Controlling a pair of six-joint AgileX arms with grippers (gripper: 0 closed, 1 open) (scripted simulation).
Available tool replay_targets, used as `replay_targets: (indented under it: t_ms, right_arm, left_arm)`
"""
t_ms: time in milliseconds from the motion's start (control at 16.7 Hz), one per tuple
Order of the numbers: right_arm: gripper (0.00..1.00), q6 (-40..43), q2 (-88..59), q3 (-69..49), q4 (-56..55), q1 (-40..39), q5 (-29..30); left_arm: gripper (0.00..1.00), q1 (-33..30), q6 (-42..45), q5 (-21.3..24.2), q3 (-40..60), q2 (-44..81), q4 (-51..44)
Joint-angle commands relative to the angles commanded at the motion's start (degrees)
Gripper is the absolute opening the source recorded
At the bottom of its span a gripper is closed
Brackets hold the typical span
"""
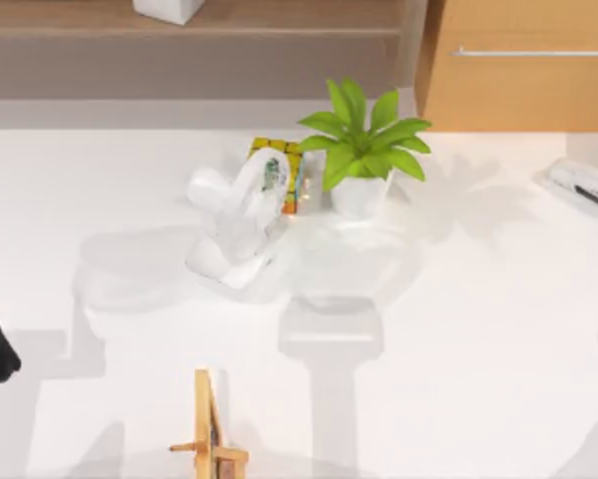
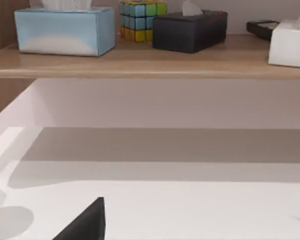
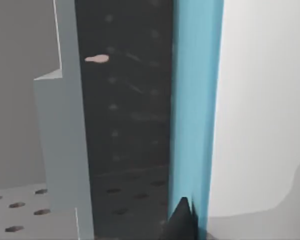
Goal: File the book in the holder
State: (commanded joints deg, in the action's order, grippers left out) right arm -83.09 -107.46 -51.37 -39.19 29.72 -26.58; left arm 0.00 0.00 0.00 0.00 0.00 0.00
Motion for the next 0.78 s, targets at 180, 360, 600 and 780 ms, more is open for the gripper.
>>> replay_targets:
  t_ms: [180, 360, 600, 780]
  right_arm:
    - [0.00, -0.2, -1.1, -1.7, 0.0, -0.6, 0.4]
    - [0.00, -0.4, -3.0, -4.0, 0.4, -1.3, 1.1]
    - [0.00, -0.6, -5.5, -6.6, 0.8, -1.9, 2.1]
    - [0.00, -0.6, -5.5, -6.6, 0.8, -1.9, 2.1]
  left_arm:
    - [1.00, 0.0, 0.0, 0.0, 0.0, 0.0, 0.0]
    - [1.00, 0.0, 0.0, 0.0, 0.0, 0.0, 0.0]
    - [1.00, 0.0, 0.0, 0.0, 0.0, 0.0, 0.0]
    - [1.00, 0.0, 0.0, 0.0, 0.0, 0.0, 0.0]
